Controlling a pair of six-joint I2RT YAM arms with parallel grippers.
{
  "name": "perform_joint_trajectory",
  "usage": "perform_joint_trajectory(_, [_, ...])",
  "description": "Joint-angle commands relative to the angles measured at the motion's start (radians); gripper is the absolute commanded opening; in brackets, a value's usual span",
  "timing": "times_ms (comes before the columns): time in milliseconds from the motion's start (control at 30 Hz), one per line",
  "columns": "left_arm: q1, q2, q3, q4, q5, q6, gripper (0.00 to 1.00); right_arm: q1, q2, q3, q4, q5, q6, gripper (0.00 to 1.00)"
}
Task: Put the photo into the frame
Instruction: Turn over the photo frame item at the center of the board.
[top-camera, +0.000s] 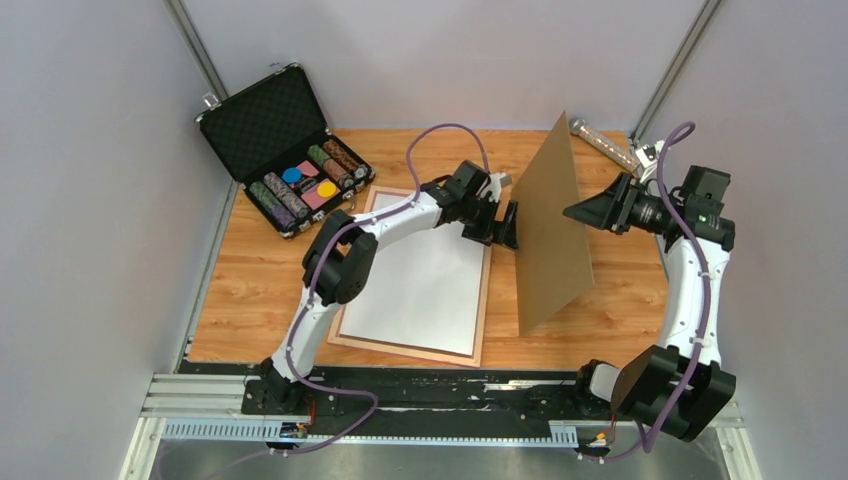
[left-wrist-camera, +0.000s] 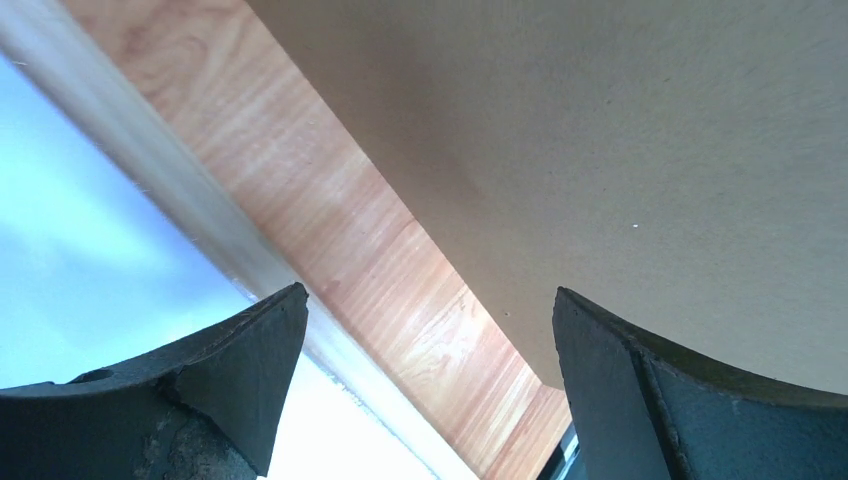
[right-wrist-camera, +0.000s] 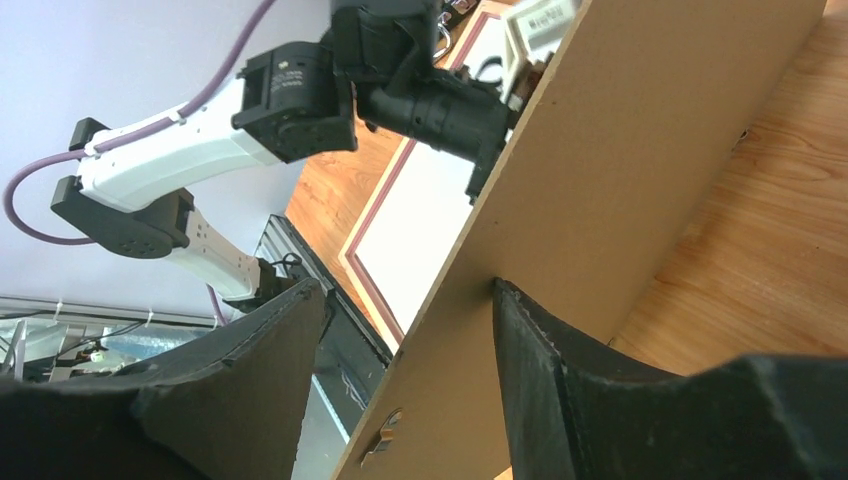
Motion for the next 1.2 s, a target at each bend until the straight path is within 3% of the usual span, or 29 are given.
perform_joint_trajectory(0, [0.026, -0.115, 0.067, -0.013, -0.012, 0.004, 1.0, 0.018, 0.0, 0.037, 0.028, 0.007, 0.035, 0.61])
perform_joint_trajectory(533, [0.152, -0.291, 0.04, -0.008, 0.134, -0.106, 1.0, 0.032, -0.029, -0.003, 0.118, 0.018, 0.081, 0.62])
perform_joint_trajectory(767, [0.156, -0.272, 0.146, -0.054, 0.214, -0.134, 1.0, 0.04, -0.022, 0.008, 0.118, 0.009, 0.076, 0.62])
perform_joint_trajectory(1033, [0.157, -0.257, 0.154, 0.208, 0.297, -0.482, 1.0, 0.059, 0.001, 0.038, 0.116, 0.029, 0.092, 0.63])
perform_joint_trajectory(1167, [0.158, -0.253, 0.142, 0.276, 0.294, -0.572, 1.0, 0.082, 0.008, 0.055, 0.117, 0.051, 0.103, 0.64])
